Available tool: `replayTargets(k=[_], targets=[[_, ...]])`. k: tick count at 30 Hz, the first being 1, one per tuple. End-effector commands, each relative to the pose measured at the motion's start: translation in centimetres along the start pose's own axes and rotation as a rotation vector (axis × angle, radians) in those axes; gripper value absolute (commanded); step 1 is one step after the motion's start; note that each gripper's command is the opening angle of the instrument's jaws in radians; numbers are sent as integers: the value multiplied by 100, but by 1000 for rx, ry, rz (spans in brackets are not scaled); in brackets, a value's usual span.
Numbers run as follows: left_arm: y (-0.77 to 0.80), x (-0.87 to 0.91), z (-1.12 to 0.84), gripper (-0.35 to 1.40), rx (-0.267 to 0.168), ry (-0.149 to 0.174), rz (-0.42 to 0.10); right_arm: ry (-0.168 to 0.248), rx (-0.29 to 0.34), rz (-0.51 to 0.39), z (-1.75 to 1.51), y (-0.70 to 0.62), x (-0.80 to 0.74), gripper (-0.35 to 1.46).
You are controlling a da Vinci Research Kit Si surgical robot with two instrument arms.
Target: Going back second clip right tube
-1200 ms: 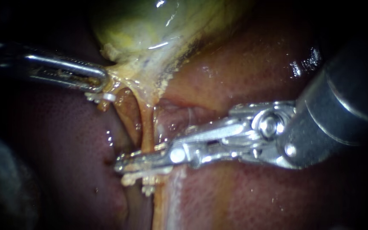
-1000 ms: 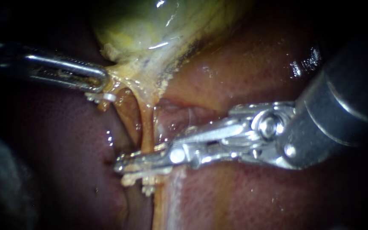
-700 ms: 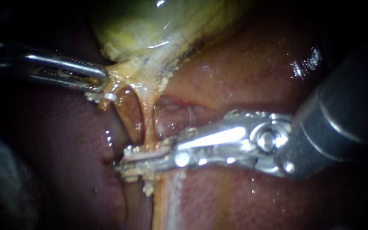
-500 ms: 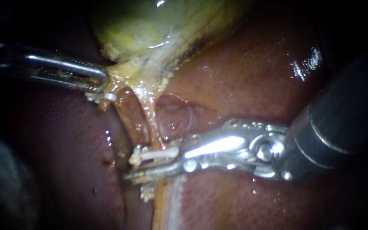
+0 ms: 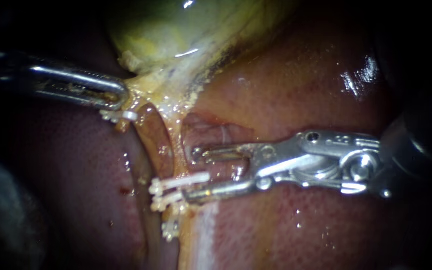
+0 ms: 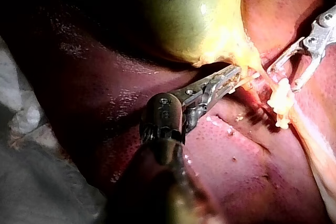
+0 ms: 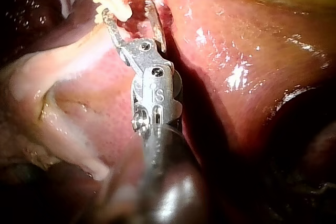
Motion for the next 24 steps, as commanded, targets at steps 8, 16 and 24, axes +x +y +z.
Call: replayTargets(k=[8,16,24], targets=[[0,0,0,-35,0,0,0,-60,-26,-136,-58,0,20,50],[-1,-2,2,-35,2,1,1,-184,-36,-213,-91,-2,11,50],[-9,-7,27,-35,7,3,6,-187,-34,-220,-95,-2,10,50]])
